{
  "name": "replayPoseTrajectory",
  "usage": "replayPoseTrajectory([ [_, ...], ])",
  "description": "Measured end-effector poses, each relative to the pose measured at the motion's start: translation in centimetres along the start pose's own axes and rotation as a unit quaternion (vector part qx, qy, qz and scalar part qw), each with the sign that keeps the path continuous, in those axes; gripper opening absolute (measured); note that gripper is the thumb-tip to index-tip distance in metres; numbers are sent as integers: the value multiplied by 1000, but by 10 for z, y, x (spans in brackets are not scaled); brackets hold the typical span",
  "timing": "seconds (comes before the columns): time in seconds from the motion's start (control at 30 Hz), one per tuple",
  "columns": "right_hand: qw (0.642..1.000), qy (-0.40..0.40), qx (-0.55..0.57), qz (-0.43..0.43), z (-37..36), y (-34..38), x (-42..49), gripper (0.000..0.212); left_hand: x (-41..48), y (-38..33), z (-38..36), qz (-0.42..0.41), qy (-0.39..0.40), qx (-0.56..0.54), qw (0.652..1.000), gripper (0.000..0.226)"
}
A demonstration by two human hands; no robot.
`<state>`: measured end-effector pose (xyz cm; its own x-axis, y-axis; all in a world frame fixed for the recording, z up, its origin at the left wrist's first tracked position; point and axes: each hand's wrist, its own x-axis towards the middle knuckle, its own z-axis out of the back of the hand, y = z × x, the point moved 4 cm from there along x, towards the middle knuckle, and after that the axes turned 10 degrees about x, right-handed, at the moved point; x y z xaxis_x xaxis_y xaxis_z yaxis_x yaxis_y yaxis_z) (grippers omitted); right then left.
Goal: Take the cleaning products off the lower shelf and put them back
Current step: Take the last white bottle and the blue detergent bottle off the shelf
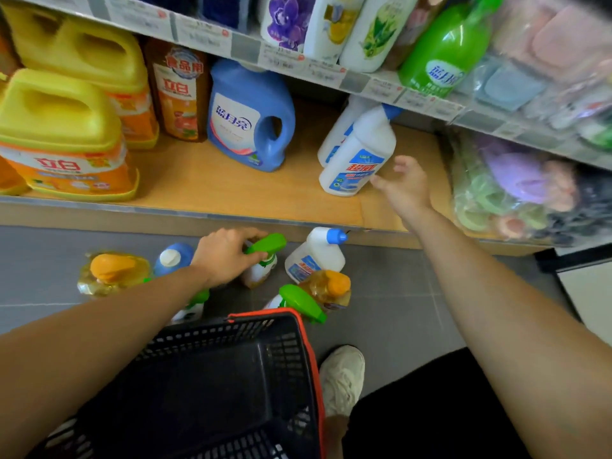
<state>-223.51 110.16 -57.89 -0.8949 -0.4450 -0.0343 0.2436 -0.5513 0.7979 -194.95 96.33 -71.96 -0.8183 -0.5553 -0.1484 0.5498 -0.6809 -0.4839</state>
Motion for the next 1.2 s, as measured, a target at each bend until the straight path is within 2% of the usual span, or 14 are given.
replayPoseTrajectory([
  [0.1, 999, 40, 25, 4, 5, 0, 27, 94, 6, 4, -3, 9, -10, -10, 1000, 44],
  [0.2, 992, 109, 63, 32, -8, 1, 40, 92, 11, 6, -3, 12, -10, -26, 1000, 44],
  [0.27, 990, 109, 86, 35, -15, -2, 47, 92, 14, 8, -4, 16, -7, -36, 999, 44],
  [0.37, 994, 67, 77, 41, -18, -5, 46, 109, 16, 12, -5, 21, -7, -63, 998, 43],
  [0.47, 997, 25, 40, 67, -21, -11, 39, 86, 16, 14, -5, 18, -1, -96, 995, 42],
  [0.57, 993, -34, 60, 96, -26, -14, 26, 68, 15, 13, -6, 15, 2, -110, 994, 41],
  [0.7, 986, -24, 155, 56, -43, -22, 14, 71, 15, 12, -9, 10, 0, -120, 993, 40],
  [0.87, 986, -43, 156, 45, -54, -24, 12, 70, 14, 11, -8, -7, 36, -149, 988, 39],
  [0.93, 987, -23, 145, 66, -58, -22, 9, 69, 11, 10, -7, -18, 54, -149, 987, 39],
  [1.07, 981, 67, 97, 151, -68, -6, -11, 67, 7, 6, 3, -30, 73, -148, 986, 46],
  [1.2, 967, 149, 66, 198, -69, 21, -35, 72, 3, -8, 39, -24, 31, -199, 979, 40],
])
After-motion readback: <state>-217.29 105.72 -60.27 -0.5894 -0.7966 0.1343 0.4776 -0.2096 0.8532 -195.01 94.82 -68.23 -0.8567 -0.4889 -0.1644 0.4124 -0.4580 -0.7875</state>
